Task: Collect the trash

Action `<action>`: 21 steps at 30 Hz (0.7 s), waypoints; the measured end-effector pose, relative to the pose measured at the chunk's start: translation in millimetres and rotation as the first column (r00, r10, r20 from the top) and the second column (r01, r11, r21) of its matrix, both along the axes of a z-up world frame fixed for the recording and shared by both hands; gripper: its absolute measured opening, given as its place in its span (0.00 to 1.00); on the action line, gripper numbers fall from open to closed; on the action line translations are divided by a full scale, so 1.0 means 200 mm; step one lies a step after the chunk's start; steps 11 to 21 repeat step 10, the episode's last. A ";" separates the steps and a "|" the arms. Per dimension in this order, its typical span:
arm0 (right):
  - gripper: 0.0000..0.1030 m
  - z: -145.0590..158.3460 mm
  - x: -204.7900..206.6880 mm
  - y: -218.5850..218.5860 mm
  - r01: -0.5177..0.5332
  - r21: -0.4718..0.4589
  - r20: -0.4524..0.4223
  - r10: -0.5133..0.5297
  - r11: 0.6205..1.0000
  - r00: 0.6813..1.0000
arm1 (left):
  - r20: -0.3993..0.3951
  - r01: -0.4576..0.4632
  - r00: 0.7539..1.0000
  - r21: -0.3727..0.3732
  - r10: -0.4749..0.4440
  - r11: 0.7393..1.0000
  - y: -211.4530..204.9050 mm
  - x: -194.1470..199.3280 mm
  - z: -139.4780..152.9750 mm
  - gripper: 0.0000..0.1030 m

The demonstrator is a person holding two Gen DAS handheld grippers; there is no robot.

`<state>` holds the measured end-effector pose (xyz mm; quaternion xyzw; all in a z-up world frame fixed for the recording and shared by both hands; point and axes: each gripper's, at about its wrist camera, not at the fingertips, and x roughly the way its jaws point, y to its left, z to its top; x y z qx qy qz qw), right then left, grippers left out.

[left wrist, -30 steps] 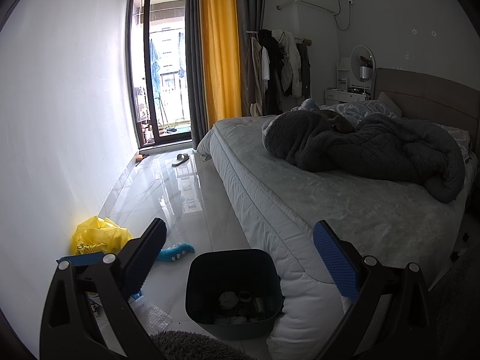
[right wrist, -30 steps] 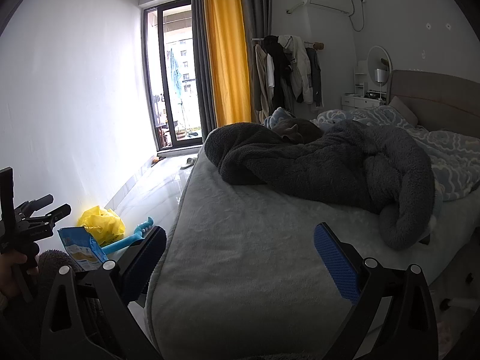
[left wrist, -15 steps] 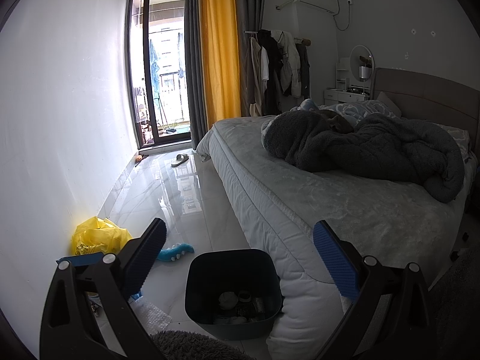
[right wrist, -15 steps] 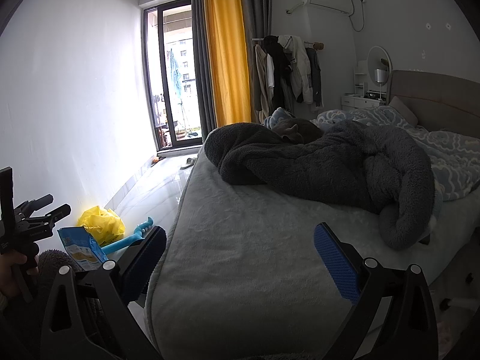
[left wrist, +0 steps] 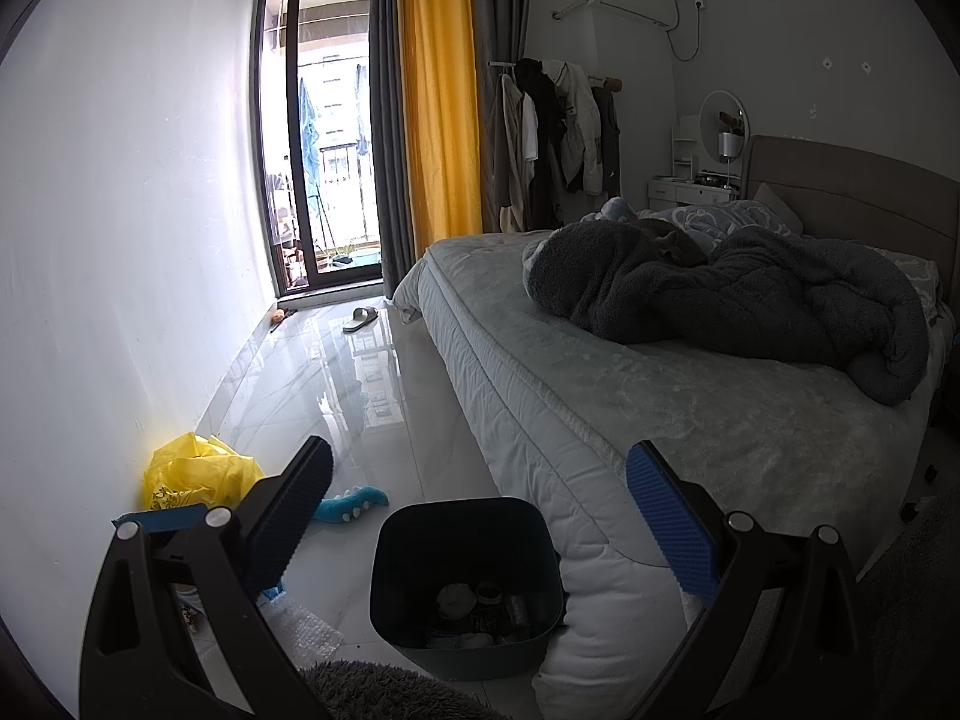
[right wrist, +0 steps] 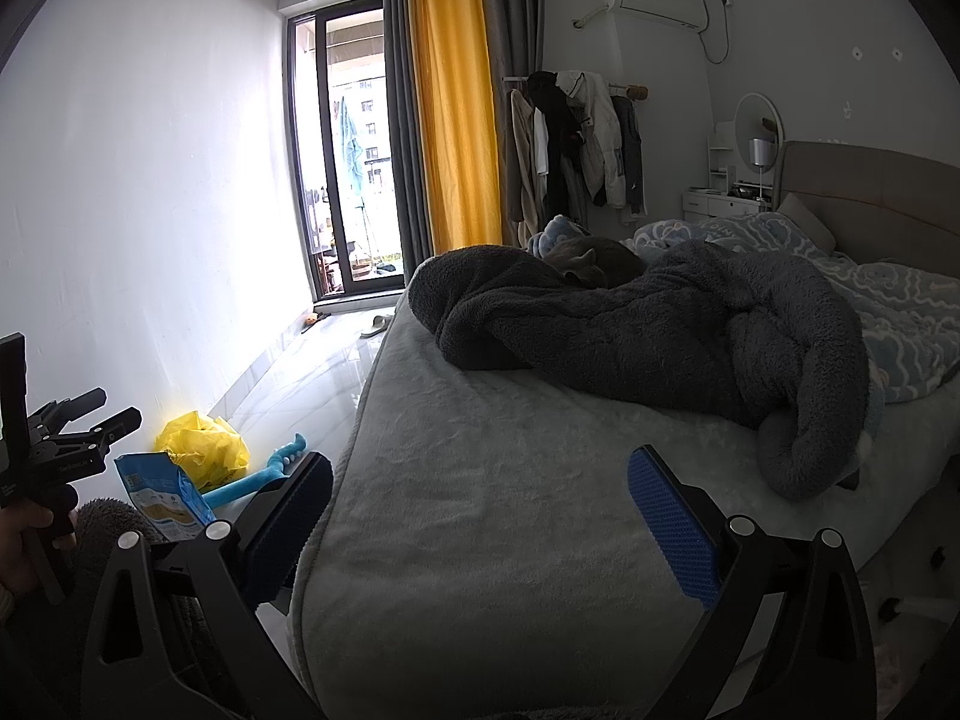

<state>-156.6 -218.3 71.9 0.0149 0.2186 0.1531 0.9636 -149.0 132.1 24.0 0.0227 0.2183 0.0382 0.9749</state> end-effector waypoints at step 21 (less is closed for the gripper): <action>0.97 0.00 0.00 0.00 0.000 0.000 0.000 0.000 1.000 1.000 | -0.007 -0.002 1.000 -0.003 0.002 1.000 0.02 0.01 0.01 0.97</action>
